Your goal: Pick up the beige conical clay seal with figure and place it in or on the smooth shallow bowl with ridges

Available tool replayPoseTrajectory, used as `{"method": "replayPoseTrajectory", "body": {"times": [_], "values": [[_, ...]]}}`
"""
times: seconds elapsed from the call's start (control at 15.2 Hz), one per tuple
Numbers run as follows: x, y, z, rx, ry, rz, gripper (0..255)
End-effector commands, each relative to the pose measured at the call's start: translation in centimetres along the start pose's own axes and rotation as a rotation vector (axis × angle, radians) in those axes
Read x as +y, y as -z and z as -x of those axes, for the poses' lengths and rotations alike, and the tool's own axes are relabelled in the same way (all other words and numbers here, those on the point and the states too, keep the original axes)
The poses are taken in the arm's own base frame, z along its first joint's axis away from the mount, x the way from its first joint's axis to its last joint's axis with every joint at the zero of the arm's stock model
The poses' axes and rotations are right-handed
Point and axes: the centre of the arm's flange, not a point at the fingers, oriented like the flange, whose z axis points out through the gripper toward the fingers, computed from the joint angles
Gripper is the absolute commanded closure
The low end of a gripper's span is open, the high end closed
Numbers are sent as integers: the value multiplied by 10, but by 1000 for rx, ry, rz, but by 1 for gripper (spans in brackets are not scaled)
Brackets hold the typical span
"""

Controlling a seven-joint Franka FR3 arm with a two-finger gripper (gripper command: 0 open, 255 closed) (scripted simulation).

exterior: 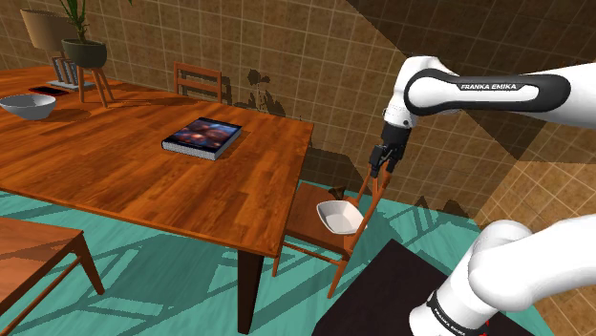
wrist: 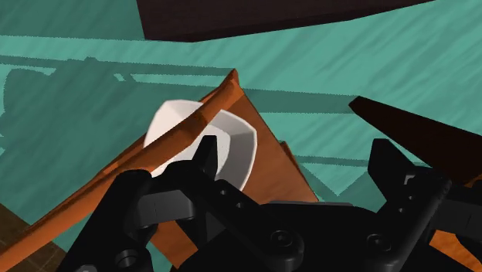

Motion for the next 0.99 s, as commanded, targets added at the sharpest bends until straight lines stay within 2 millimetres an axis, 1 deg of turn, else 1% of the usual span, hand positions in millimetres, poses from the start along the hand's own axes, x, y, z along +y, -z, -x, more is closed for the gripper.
{"method": "replayPoseTrajectory", "body": {"times": [0.0,0.53,0.59,0.66,0.92], "values": [[15,-14,-19,-5,2,-11,0],[75,-74,-92,-28,9,-60,0],[49,-14,-43,-90,27,-167,0],[49,-14,-43,-90,28,-167,0],[72,-48,-64,-102,144,-100,0]]}}
